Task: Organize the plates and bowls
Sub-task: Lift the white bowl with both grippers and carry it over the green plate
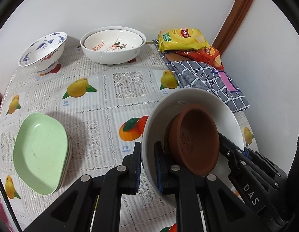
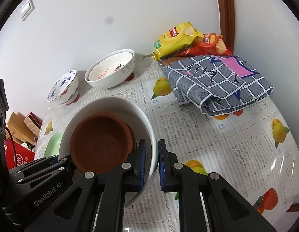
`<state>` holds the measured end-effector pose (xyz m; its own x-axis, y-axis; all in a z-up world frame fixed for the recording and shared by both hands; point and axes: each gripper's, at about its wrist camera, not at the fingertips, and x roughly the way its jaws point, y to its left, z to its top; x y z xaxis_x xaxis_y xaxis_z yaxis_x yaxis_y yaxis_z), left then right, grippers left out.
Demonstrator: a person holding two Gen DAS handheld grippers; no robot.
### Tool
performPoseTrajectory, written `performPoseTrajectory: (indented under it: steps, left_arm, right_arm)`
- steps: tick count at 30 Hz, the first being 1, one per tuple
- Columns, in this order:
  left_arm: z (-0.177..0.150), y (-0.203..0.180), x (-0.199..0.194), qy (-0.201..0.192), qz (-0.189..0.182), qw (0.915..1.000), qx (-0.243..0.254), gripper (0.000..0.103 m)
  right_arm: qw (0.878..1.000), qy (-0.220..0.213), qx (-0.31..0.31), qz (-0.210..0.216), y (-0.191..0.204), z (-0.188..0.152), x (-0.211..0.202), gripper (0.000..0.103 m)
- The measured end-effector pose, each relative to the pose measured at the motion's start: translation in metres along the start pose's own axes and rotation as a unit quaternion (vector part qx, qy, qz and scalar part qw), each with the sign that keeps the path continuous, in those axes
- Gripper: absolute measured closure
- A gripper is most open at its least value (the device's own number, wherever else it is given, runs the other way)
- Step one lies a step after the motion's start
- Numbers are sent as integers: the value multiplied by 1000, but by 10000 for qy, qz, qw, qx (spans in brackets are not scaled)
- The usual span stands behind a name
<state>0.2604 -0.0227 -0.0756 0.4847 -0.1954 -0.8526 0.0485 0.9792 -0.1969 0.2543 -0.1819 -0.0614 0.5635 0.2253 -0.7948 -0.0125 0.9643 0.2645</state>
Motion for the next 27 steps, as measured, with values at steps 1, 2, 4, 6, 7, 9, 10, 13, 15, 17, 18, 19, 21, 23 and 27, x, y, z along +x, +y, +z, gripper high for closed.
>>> performPoseTrajectory:
  steps: [1,2,4,6,7,9,10,13,15,17,18,19,21,23,27]
  left_arm:
    - [0,1,-1,-9,5,10000,-3,90]
    - [0,3,-2,-15,11,10000,-12,90]
    - [0,6,-4,-19,27,10000,-34,90]
    - [0,8,-6,-39,29,10000,-50,90]
    - [0,10,-7,-49,31,10000,-60,90]
    - [0,12,-9,-64,39,9999,-69,90]
    - [-1,13,-10,-68,41,9999,-76,90]
    - [-1,16,-12,-83,45,9999,-89,90]
    - [-1,17,-13,-93,48,9999,-100,90]
    - [-1,19,-15,-101,51,9999,-115,90]
    - [-2,20,-16,-102,53,9999,-124,90]
    - [-1,21,-16,-106,53,9998,-136,90]
    - [-1,24,-18,-110,46,9998,-159,90]
    - [-2,27,-19,-113,46,9998,-184,90]
    - [-2,32,-22,-136,58,9996,-223,90]
  right_arm:
    - [10000,-2,-5,6,1,0,0,91]
    - [10000,-4,-11,18,3,0,0,91]
    - [10000,-4,-16,30,6,0,0,91]
    - [10000,-16,-37,41,9,1,-1,91]
    - [10000,-19,-40,49,10,1,-1,91]
    - [10000,-30,-66,58,13,1,-1,91]
    - [9999,-30,-74,61,14,1,-2,91]
    - [9999,-37,-84,79,17,1,-2,91]
    - [9999,-42,-92,88,19,1,-3,91]
    - [9999,-45,-106,93,21,1,-3,91]
    - [9999,-43,-111,99,22,1,-3,91]
    - [9999,-42,-116,103,22,1,-3,91]
    - [9998,-44,-132,110,25,1,-3,91]
    - [9998,-48,-150,116,27,1,-4,91]
    - [9997,-50,-196,131,34,0,-3,91]
